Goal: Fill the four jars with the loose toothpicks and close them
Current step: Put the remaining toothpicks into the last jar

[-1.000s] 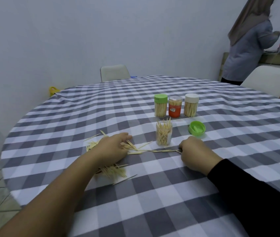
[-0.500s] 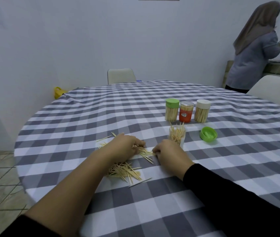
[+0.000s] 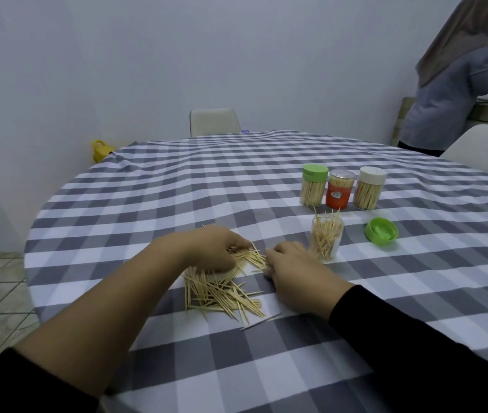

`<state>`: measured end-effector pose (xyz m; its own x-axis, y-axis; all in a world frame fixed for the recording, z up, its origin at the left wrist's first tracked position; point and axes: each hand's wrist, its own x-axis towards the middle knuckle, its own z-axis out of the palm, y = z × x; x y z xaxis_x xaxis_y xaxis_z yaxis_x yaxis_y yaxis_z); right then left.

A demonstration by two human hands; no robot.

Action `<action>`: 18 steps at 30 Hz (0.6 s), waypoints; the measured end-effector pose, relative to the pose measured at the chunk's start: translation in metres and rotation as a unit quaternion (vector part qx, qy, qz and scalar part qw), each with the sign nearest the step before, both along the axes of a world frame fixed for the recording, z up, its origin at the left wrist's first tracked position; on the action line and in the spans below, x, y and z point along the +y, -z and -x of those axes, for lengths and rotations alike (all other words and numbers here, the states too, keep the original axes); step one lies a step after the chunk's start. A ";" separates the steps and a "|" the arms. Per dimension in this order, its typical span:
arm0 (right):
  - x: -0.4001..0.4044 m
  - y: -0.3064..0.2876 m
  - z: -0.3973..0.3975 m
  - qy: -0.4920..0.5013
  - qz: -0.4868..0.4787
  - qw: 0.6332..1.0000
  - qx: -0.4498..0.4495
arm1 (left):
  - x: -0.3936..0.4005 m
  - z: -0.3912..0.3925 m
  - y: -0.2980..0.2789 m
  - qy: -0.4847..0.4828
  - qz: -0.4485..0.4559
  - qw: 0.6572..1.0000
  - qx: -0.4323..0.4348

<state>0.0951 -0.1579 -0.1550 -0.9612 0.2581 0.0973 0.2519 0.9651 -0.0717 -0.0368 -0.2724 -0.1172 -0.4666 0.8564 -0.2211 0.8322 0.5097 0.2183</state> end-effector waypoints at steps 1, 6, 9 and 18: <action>0.000 0.000 0.002 -0.008 -0.020 1.000 0.015 | 0.001 0.001 0.001 0.002 -0.008 1.000 0.013; 0.003 -0.002 0.018 -0.012 -0.089 0.995 0.035 | -0.001 0.009 0.006 -0.009 -0.054 0.998 0.043; 0.000 -0.004 0.023 0.021 -0.048 0.998 0.025 | -0.006 0.009 0.006 -0.019 -0.051 0.997 0.048; -0.011 0.002 0.032 -0.045 -0.021 0.999 0.018 | -0.003 0.000 0.010 0.018 0.014 0.985 0.173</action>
<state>0.0633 -0.1692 -0.1571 -0.9762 0.1650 0.1411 0.1613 0.9862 -0.0371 -0.0372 -0.2756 -0.1275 -0.4875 0.8696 -0.0783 0.8720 0.4802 -0.0951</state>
